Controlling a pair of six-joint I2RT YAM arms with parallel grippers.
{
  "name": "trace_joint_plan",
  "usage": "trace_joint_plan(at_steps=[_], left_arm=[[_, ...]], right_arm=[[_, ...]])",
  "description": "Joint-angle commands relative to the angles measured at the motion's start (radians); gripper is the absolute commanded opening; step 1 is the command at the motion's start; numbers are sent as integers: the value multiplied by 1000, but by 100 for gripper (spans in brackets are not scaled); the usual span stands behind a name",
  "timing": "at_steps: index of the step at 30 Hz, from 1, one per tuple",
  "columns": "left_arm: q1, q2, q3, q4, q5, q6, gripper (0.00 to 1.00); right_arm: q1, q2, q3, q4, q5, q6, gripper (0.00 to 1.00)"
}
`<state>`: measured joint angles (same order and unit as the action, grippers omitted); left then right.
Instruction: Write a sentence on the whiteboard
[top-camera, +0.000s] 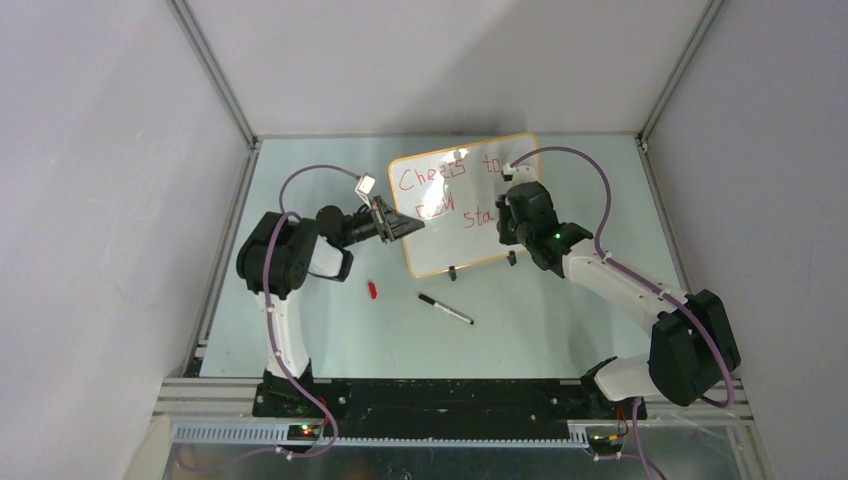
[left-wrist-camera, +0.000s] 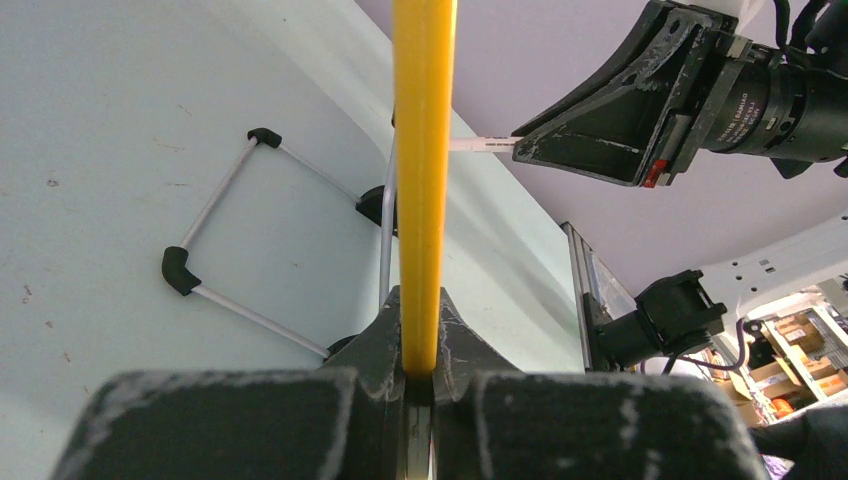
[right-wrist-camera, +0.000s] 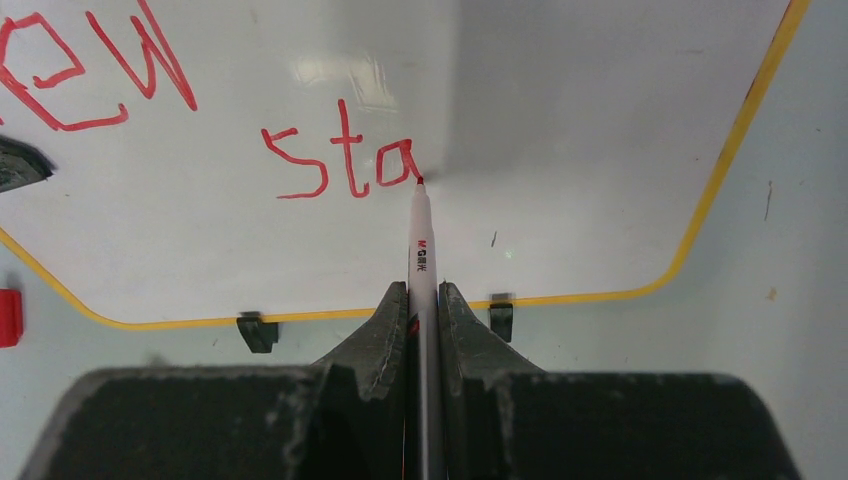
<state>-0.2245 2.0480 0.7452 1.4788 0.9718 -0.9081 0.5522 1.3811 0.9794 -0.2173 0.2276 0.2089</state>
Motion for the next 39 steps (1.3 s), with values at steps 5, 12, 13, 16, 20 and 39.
trace_joint_plan(at_steps=[5, 12, 13, 16, 20, 39], left_arm=[[-5, -25, 28, 52, 6, -5, 0], [-5, -25, 30, 52, 6, -5, 0], [-5, -24, 29, 52, 6, -5, 0], [-5, -23, 29, 52, 6, -6, 0], [-5, -24, 29, 52, 5, -6, 0], [-4, -23, 29, 52, 7, -6, 0]], right_arm=[[7, -16, 31, -4, 25, -11, 0], [5, -73, 31, 9, 6, -12, 0], [6, -84, 30, 11, 2, -12, 0], [5, -97, 31, 19, 2, -18, 0], [-2, -88, 34, 29, 2, -21, 0], [-19, -20, 62, 26, 31, -24, 0]])
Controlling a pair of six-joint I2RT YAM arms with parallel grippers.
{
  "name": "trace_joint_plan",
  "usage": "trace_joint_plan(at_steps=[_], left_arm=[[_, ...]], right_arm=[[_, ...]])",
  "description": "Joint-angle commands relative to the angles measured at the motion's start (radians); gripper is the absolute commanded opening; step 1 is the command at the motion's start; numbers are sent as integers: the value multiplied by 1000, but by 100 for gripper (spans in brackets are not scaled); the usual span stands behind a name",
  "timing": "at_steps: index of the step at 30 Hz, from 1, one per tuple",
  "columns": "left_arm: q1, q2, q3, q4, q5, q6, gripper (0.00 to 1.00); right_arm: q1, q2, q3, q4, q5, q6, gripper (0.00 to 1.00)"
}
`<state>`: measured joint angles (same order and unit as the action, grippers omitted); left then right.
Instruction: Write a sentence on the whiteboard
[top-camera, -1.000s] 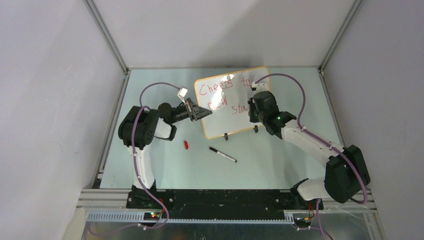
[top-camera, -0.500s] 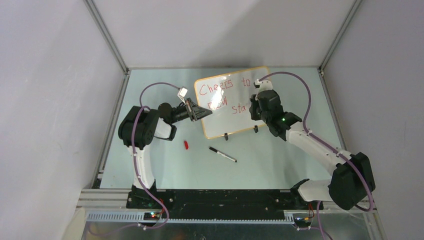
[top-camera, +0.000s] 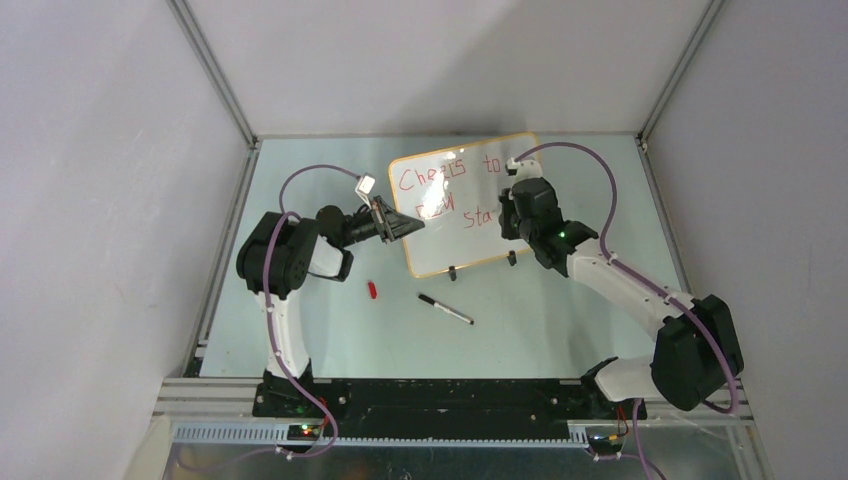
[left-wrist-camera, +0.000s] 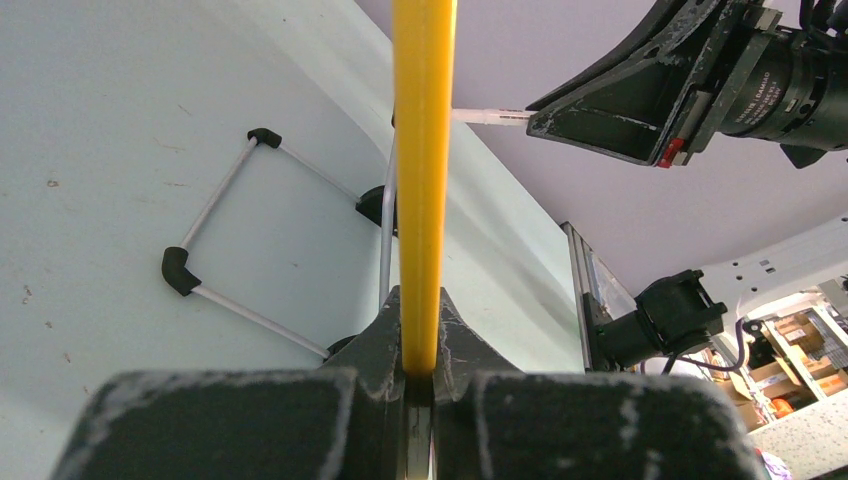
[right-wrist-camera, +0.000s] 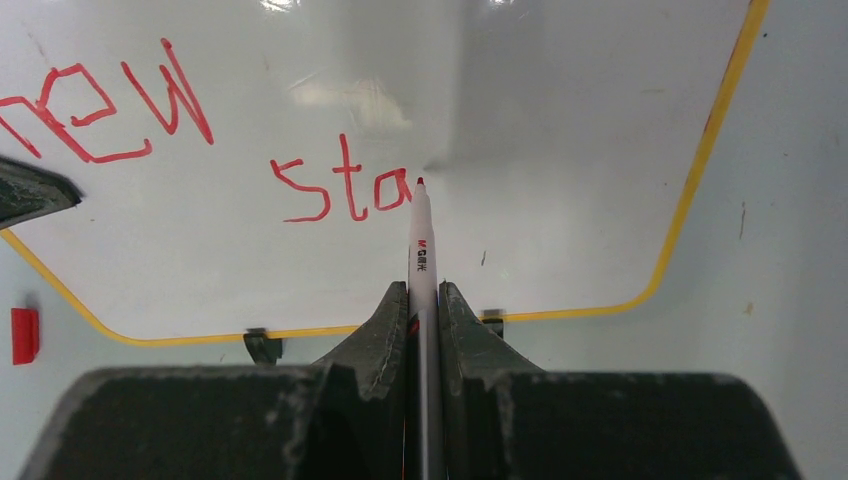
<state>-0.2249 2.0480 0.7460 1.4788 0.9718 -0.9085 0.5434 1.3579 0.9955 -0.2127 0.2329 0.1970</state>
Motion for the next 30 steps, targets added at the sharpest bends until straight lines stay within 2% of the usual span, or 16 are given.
trace_joint_plan(at_steps=[1, 30], left_arm=[[-5, -23, 28, 52, 8, -6, 0], [-4, -24, 28, 53, 9, -7, 0]], right_arm=[[-10, 3, 46, 21, 25, -12, 0], [-16, 43, 69, -10, 21, -7, 0]])
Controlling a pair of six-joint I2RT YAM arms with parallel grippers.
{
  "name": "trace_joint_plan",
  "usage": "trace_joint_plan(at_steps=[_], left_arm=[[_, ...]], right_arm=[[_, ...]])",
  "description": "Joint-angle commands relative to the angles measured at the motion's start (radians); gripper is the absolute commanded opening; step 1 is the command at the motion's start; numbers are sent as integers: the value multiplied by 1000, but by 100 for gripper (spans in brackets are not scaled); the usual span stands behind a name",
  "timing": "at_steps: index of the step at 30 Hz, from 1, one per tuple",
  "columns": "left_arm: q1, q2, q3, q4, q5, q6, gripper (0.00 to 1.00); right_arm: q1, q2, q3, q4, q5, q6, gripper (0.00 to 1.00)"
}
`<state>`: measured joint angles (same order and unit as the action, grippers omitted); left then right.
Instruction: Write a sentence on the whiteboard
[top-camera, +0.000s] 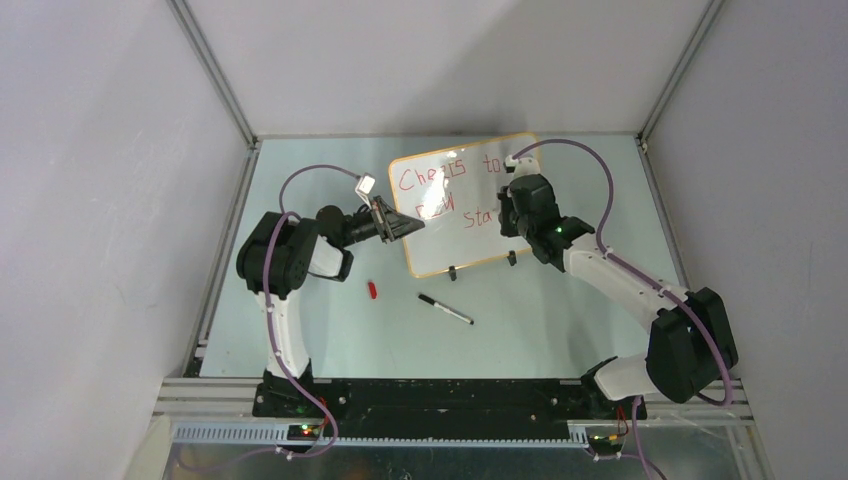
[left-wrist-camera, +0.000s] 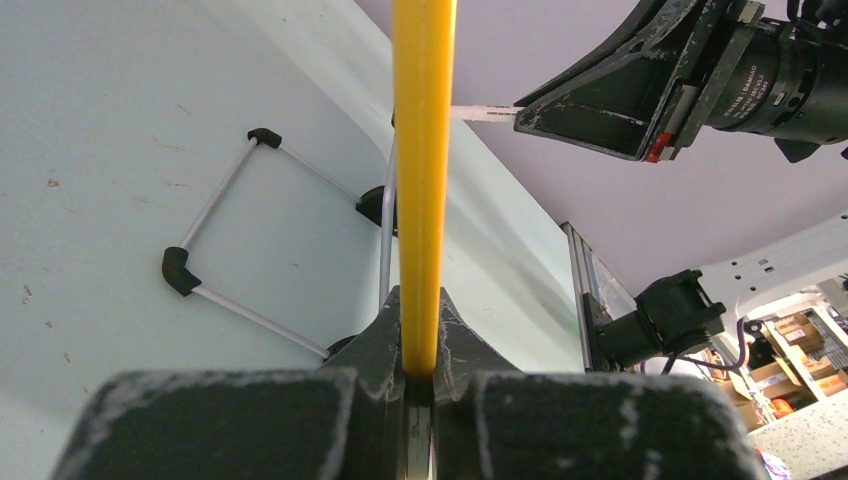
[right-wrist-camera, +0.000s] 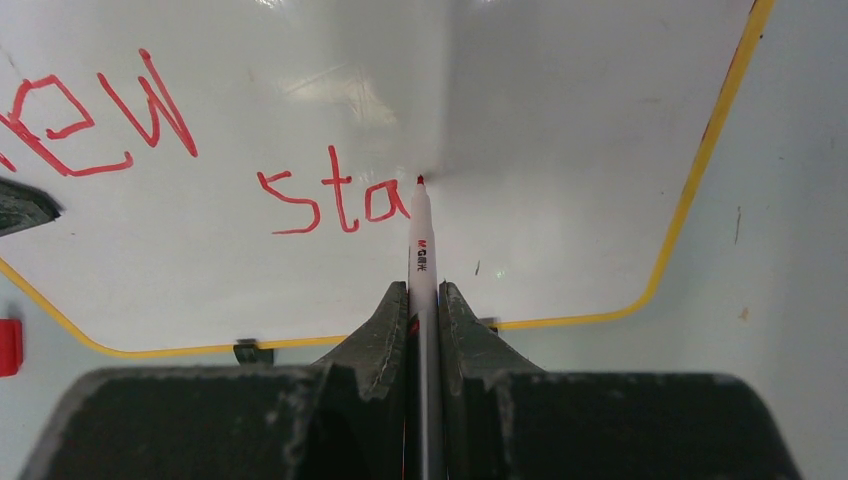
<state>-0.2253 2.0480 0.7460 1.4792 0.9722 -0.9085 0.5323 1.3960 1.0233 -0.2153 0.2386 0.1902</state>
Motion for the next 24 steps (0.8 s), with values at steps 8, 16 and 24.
trace_joint_plan(at_steps=[8, 16, 24], left_arm=[[-5, -25, 26, 52, 9, -6, 0], [-4, -25, 27, 52, 8, -6, 0], [-5, -25, 27, 53, 9, -6, 0]], right_arm=[[-3, -5, 36, -39, 20, 11, 0], [2, -15, 16, -52, 21, 11, 0], [4, -12, 15, -47, 24, 8, 0]])
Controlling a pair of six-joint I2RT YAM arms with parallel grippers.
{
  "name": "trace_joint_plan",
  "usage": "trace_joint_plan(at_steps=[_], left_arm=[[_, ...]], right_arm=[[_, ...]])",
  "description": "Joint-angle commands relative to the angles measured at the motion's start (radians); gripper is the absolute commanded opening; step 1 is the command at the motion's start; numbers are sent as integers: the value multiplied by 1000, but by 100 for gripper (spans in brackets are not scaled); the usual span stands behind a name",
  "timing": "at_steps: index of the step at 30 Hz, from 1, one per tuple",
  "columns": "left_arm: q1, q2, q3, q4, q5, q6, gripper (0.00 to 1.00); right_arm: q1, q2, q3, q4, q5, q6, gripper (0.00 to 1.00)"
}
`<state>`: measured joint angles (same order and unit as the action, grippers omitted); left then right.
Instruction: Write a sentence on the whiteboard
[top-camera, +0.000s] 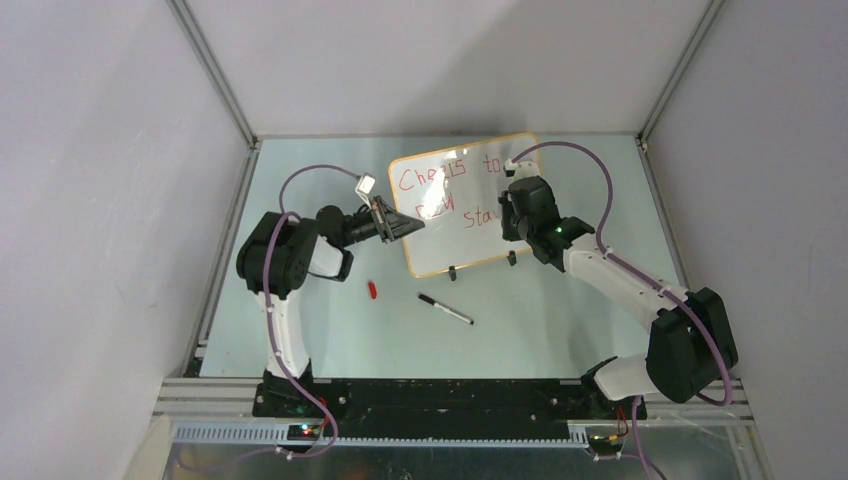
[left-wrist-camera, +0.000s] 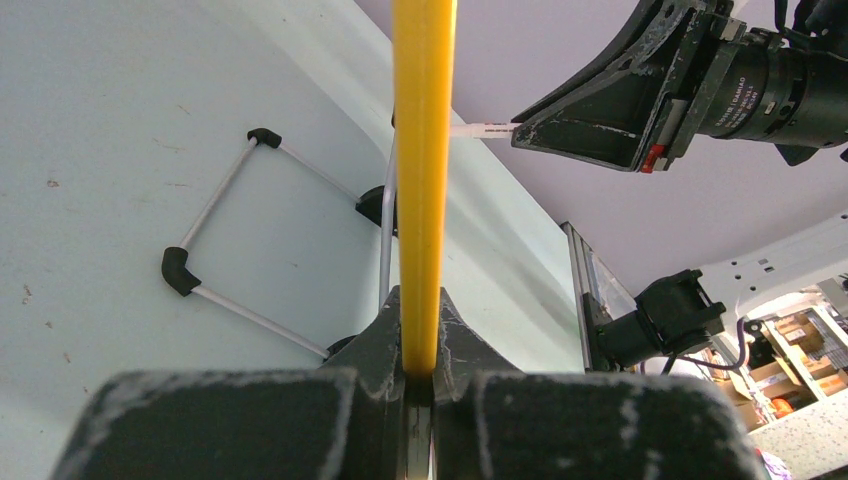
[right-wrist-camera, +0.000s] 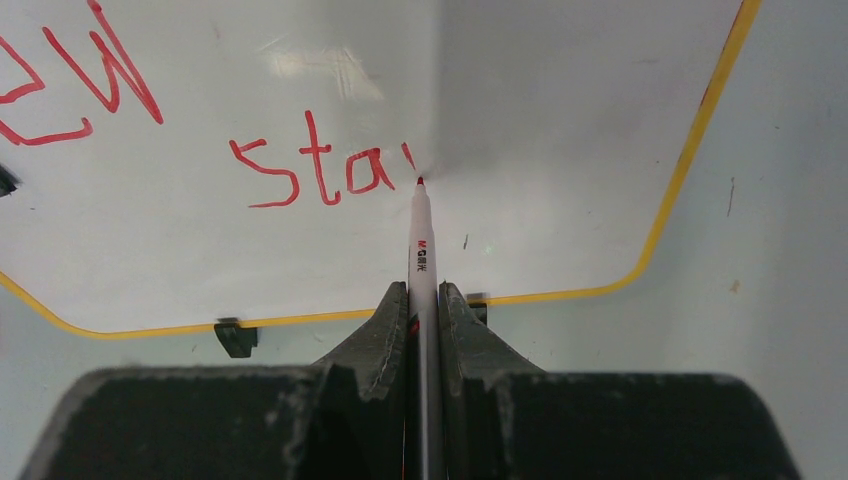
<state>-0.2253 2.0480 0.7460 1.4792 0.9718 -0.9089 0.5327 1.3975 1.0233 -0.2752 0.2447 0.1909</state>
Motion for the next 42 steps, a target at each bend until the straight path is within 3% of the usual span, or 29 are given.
trace_joint_plan(at_steps=[1, 42], left_arm=[[-4, -26, 27, 52, 9, -5, 0], [-4, -23, 29, 52, 11, -7, 0]], right_arm=[[4, -14, 15, 15, 16, 8, 0], [-14, 38, 78, 29, -4, -1, 0]])
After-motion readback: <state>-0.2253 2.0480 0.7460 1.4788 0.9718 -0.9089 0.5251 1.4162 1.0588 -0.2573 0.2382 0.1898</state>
